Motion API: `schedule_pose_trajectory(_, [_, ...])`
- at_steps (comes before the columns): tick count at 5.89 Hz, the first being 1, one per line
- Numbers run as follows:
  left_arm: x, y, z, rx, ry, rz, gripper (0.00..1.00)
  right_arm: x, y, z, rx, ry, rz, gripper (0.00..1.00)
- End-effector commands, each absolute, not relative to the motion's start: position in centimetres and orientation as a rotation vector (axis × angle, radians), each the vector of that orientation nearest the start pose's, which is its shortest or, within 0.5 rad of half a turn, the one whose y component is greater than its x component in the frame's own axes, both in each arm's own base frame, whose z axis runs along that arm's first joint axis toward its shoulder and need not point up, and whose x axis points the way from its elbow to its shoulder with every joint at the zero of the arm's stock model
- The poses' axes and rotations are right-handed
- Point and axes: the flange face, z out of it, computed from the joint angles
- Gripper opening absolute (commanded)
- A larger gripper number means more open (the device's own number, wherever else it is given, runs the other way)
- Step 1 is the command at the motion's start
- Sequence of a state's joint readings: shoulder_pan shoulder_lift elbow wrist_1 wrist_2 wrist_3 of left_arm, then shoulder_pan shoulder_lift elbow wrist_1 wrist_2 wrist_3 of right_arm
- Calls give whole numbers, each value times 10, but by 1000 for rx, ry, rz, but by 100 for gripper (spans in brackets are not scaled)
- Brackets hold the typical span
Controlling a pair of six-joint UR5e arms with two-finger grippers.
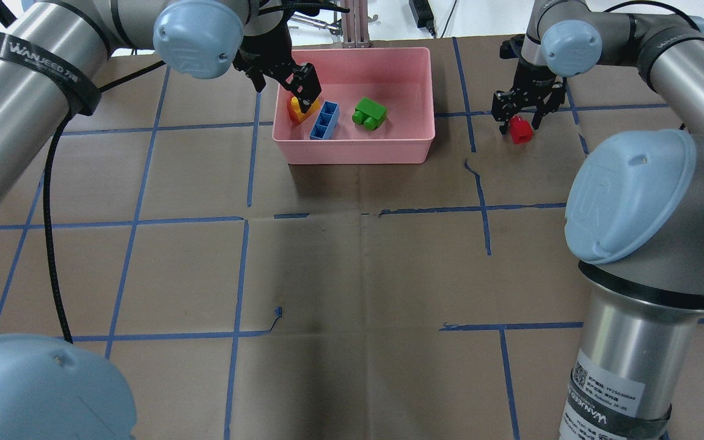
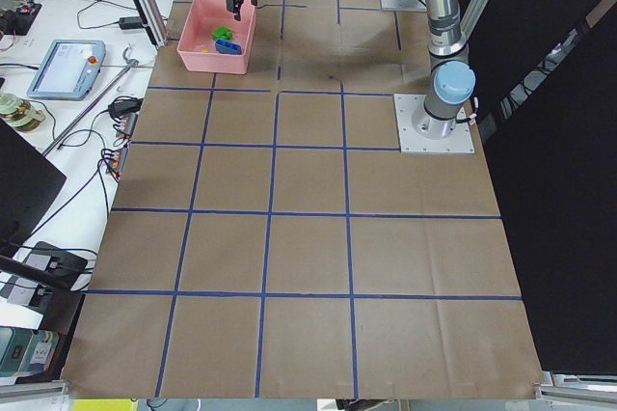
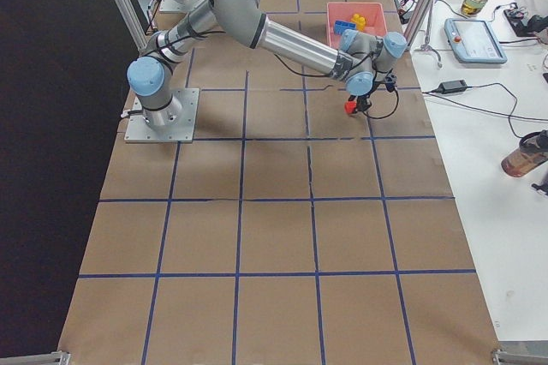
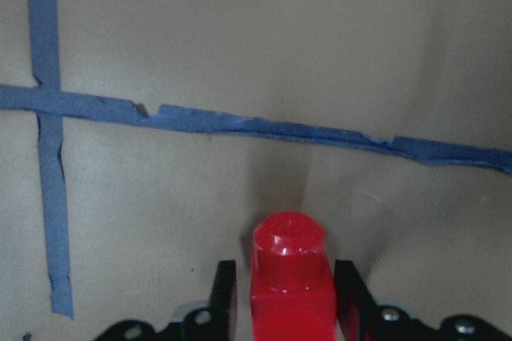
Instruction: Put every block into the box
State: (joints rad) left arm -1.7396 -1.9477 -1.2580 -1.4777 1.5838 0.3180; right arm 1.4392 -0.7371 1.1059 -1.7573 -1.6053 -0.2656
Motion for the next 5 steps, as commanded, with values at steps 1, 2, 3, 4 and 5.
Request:
schedule_pose_trajectory(1, [-213, -581, 503, 628, 3058, -105, 99, 29, -776, 209, -207, 3128, 209, 10])
schedule_pose_trajectory(2, [-208, -569, 518, 524, 3076, -107, 99, 29, -783, 240, -209, 3145, 121, 9])
schedule_pose_trajectory(3, [-199, -557, 526, 465, 3088, -62, 99, 30, -787, 295, -197, 3161, 9, 9])
schedule_pose_trajectory(4, [-191, -546, 527, 421, 3096, -12, 99, 40, -783, 333, -167, 3165, -46, 9])
schedule_pose_trajectory(5, [-183, -530, 535, 397, 3100, -21, 99, 65, -776, 365, -73, 3144, -77, 10])
